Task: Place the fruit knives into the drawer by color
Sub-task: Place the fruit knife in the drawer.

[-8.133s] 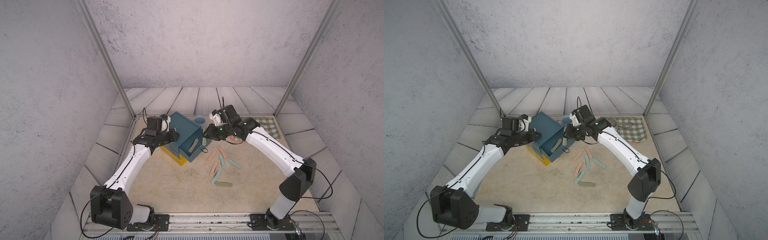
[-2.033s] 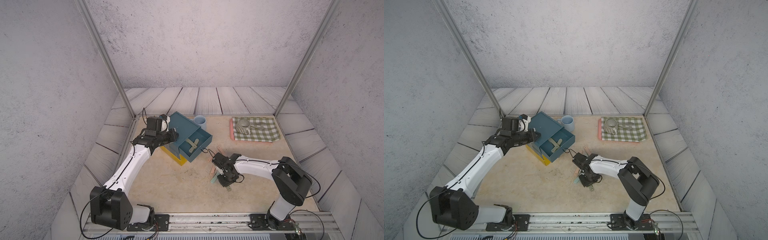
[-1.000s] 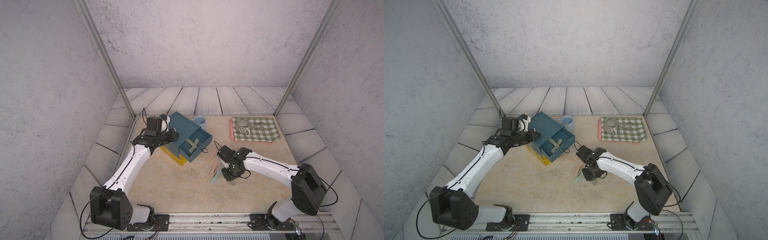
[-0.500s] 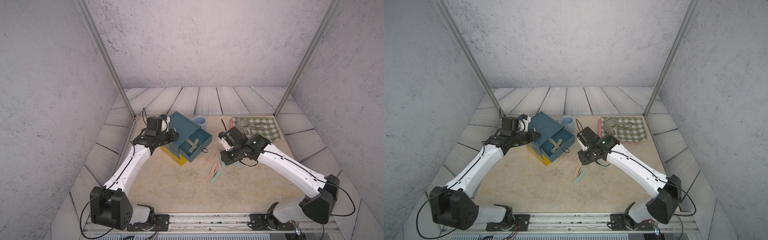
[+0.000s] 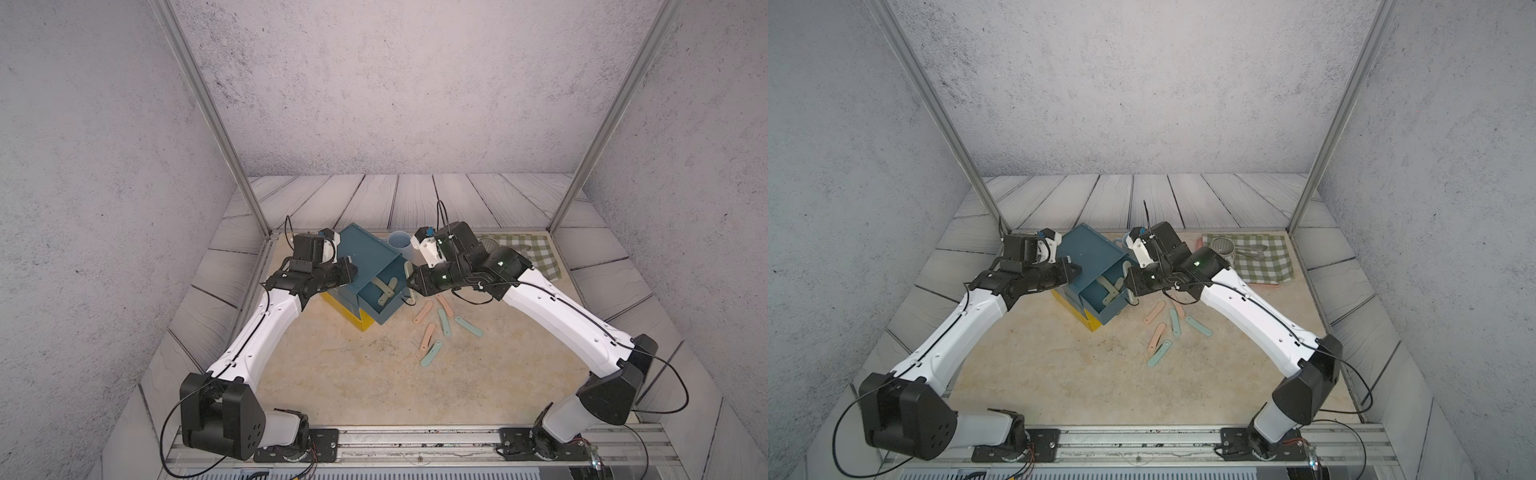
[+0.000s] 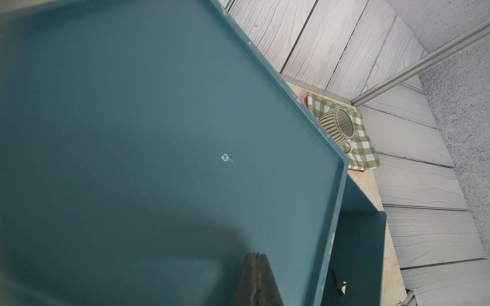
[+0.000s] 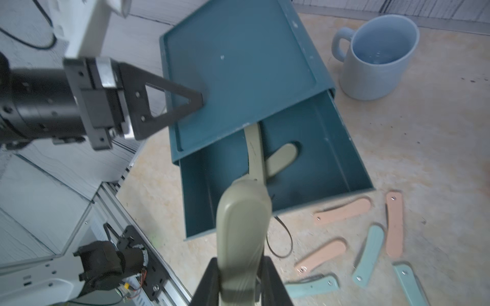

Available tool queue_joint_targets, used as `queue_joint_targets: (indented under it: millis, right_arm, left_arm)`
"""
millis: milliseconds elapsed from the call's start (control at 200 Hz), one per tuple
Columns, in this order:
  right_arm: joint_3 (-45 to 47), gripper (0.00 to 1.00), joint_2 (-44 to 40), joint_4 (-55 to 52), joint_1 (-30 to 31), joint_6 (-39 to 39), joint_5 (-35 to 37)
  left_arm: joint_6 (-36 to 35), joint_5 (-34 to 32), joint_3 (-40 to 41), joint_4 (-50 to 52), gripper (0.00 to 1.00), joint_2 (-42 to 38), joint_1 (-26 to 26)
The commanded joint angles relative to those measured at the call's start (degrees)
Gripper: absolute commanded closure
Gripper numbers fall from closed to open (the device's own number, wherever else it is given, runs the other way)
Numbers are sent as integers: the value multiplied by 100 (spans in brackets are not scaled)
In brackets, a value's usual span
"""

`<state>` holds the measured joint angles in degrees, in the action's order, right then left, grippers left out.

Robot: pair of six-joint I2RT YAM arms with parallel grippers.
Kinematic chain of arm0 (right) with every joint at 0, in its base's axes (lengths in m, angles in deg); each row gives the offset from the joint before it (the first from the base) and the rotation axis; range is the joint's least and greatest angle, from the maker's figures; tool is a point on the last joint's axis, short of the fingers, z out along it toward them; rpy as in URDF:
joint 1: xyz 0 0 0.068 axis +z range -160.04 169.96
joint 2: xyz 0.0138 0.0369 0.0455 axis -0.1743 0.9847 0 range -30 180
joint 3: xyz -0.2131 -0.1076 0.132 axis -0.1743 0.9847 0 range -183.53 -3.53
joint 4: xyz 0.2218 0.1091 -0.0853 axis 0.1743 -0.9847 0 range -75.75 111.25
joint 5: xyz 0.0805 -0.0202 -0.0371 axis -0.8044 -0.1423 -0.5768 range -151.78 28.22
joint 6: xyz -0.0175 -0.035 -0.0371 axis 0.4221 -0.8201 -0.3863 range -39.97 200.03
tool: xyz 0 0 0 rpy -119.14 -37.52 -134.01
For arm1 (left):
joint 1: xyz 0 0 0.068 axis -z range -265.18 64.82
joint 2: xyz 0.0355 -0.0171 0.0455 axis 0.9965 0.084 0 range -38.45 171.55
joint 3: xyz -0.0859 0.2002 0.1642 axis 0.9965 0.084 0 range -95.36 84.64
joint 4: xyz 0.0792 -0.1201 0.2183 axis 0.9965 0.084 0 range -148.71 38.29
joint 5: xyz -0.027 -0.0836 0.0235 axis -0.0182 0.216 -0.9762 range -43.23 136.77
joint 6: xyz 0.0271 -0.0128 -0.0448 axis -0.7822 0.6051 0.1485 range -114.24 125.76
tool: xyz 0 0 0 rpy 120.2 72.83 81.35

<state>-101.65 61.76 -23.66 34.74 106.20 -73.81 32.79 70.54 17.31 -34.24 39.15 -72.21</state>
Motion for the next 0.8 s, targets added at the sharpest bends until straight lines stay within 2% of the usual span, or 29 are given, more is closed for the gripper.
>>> queue_joint_targets:
  millis: [0, 350, 796]
  right_arm:
    - [-136, 78, 208, 593, -26, 666, -139]
    - [-79, 77, 629, 1300, -17, 1477, 19]
    - [-60, 76, 831, 1065, -20, 1505, 313]
  left_arm:
    - [-40, -145, 213, 585, 100, 92, -31]
    - [-43, -140, 216, 581, 100, 58, -31]
    - [-53, -154, 211, 594, 100, 27, -27]
